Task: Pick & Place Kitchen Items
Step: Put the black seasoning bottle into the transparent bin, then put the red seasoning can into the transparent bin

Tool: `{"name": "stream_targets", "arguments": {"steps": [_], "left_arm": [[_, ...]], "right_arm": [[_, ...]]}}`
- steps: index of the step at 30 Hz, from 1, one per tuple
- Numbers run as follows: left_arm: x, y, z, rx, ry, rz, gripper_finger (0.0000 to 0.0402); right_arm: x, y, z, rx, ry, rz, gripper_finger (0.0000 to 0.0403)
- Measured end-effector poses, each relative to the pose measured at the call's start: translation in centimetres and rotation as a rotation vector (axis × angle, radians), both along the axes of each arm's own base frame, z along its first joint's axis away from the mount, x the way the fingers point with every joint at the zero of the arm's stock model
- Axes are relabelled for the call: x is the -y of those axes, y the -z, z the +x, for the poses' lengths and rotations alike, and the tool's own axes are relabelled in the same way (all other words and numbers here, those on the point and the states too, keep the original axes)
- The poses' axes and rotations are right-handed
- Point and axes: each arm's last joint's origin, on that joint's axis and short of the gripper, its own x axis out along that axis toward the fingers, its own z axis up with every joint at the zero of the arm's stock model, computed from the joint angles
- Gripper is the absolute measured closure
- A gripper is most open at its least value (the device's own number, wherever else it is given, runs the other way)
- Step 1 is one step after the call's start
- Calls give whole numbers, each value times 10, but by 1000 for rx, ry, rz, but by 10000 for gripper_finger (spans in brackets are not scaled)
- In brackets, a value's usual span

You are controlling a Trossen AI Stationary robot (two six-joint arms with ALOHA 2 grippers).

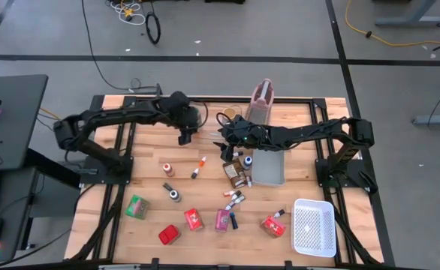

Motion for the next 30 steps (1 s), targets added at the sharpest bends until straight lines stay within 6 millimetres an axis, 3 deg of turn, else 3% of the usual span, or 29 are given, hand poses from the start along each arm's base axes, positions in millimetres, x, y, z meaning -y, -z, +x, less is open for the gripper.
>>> {"name": "stream_targets", "arguments": {"steps": [5, 12, 19, 30], "left_arm": [[-6, 17, 4, -88, -91, 29, 162], [-7, 17, 3, -132, -131, 99, 124], [8, -7, -3, -108, -151, 196, 120], [71, -64, -23, 136, -103, 152, 118]], "right_arm": [[0, 0, 0, 0, -1, 0, 140], [0, 0, 0, -1, -2, -2, 140], [0, 0, 0, -1, -2, -1, 140], [0, 0, 0, -1, -1, 1, 140]]}}
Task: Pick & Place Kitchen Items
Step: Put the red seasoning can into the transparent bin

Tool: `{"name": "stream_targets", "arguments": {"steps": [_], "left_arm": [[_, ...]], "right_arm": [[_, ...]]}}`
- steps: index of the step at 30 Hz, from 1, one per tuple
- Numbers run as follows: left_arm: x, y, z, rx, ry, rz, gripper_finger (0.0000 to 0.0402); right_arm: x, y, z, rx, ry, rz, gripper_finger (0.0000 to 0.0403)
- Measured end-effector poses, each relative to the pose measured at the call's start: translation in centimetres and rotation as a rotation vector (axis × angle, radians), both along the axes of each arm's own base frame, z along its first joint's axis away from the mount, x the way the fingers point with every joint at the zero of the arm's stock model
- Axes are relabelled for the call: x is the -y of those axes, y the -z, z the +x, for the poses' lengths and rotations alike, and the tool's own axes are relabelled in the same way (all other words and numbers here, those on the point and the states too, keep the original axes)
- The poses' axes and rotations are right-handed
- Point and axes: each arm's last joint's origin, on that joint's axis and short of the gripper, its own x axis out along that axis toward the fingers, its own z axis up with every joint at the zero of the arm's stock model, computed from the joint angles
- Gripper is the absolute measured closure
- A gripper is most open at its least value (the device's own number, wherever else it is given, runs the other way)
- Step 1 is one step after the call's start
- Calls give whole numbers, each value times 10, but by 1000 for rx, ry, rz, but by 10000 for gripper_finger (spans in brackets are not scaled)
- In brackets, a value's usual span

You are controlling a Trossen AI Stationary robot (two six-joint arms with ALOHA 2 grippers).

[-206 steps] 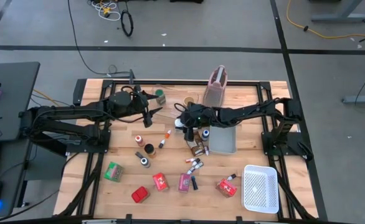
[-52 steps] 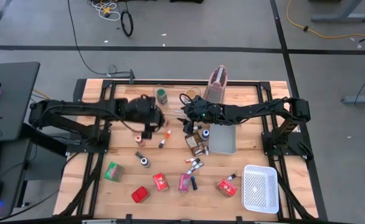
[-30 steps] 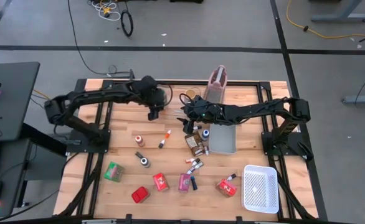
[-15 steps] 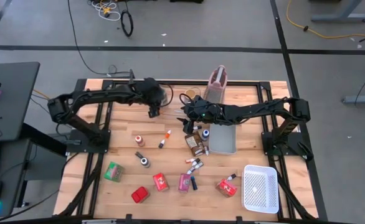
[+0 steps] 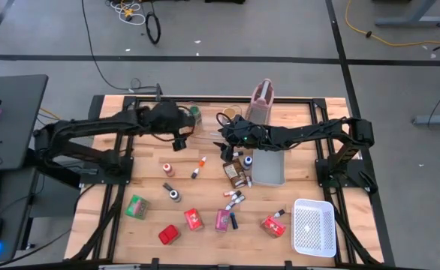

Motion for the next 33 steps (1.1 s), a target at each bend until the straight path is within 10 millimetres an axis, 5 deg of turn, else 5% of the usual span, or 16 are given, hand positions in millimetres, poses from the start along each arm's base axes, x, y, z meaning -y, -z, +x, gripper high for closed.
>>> {"name": "stream_targets", "arguments": {"steps": [7, 23, 33], "left_arm": [[39, -15, -6, 97, 48, -23, 120], [122, -13, -12, 141, 166, -247, 123], [184, 7, -17, 58, 213, -484, 123]], "right_arm": [[0, 0, 0, 0, 0, 0, 140], [0, 0, 0, -2, -1, 3, 140], [0, 0, 0, 0, 3, 9, 140]]}}
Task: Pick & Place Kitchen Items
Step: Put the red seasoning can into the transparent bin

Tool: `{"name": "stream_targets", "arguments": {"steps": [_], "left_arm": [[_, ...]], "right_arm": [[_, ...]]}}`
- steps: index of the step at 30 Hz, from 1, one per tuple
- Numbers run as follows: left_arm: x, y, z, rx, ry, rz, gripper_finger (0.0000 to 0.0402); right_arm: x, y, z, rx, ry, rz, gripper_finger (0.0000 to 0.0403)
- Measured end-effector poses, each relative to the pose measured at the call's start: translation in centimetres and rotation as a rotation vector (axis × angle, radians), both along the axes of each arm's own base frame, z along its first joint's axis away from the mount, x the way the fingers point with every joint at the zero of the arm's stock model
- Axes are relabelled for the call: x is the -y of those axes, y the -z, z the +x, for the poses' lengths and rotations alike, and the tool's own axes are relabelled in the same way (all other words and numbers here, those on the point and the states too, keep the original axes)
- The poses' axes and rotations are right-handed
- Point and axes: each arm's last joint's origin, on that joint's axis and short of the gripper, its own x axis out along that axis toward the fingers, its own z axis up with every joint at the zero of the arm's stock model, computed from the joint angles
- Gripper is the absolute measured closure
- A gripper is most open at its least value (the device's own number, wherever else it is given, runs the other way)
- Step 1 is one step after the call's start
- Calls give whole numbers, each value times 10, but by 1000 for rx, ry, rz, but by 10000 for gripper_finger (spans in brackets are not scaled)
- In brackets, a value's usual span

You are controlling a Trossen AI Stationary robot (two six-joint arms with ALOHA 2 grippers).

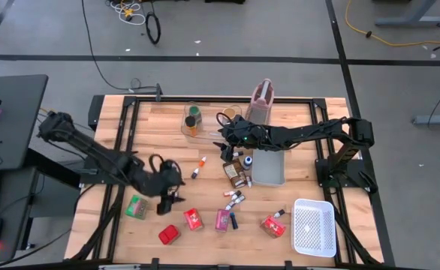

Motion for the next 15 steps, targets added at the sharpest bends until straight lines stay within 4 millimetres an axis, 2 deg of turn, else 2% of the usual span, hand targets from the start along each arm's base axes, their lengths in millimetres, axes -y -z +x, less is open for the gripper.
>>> {"name": "stream_targets", "arguments": {"steps": [5, 8, 15], "left_arm": [[29, 22, 2, -101, 48, -23, 123], [43, 29, 5, -139, 51, -33, 123], [72, 19, 15, -211, -7, -107, 123]], "right_arm": [[0, 0, 0, 0, 0, 0, 140], [0, 0, 0, 0, 0, 1, 140], [0, 0, 0, 5, 8, 15, 140]]}}
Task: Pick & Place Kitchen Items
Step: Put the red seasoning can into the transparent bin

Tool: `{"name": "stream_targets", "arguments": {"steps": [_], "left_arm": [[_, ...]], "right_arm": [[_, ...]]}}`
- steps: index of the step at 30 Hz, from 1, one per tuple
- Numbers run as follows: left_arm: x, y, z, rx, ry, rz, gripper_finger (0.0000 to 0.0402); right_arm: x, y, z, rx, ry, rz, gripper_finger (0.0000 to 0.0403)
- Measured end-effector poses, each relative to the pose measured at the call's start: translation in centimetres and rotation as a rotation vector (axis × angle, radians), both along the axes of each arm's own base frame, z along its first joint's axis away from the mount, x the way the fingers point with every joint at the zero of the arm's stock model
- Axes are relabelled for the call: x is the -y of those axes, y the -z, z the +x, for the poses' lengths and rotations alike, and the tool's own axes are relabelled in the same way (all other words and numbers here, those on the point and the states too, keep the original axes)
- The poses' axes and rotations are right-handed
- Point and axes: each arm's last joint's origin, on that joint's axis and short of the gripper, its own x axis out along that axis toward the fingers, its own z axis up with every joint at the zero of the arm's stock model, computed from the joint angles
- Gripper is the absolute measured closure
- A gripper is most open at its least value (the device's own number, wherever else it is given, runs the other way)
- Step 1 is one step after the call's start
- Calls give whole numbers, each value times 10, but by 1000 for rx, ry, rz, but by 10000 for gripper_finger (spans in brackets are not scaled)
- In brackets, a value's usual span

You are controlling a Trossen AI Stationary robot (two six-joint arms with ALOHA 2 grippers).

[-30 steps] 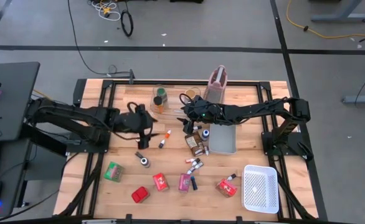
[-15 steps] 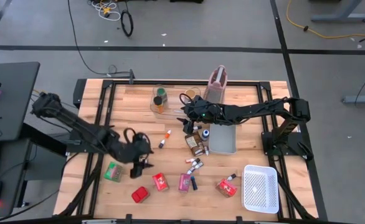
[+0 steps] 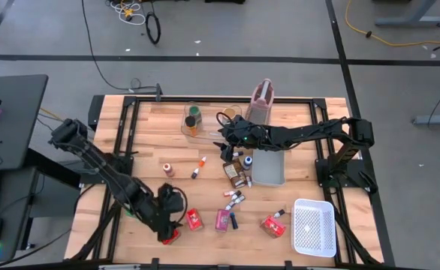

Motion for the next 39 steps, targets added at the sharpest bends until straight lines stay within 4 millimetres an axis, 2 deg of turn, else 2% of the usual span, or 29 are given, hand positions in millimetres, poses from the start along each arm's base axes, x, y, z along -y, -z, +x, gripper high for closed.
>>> {"name": "stream_targets", "arguments": {"steps": [3, 12, 17, 23, 39], "left_arm": [[10, 2, 0, -58, -45, -11, 123], [37, 33, -5, -234, -249, -132, 123], [40, 42, -10, -285, -345, -136, 123], [41, 43, -15, -283, -425, -147, 123], [39, 42, -13, -187, -384, -58, 122]], "right_arm": [[0, 0, 0, -1, 0, 0, 140], [0, 0, 0, -2, 0, 0, 140], [0, 0, 0, -7, -8, -12, 140], [0, 0, 0, -9, -13, -22, 140], [0, -6, 3, 60, -12, -31, 140]]}}
